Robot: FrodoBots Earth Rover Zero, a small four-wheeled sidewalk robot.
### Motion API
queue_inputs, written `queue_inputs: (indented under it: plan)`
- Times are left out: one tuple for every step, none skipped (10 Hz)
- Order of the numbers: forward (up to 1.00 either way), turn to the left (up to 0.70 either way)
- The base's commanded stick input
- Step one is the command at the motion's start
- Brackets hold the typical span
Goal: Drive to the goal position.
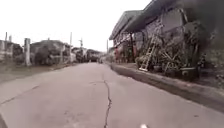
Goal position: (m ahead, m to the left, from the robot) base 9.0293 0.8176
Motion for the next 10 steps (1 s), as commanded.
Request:
queue_inputs:
  plan:
    - [1.0,0.39]
    - [1.0,0.16]
    - [1.0,0.01]
    - [1.0,0.0]
    - [1.0,0.0]
    - [1.0,0.0]
    - [1.0,0.0]
    - [1.0,0.0]
    - [1.0,0.0]
    - [1.0,0.0]
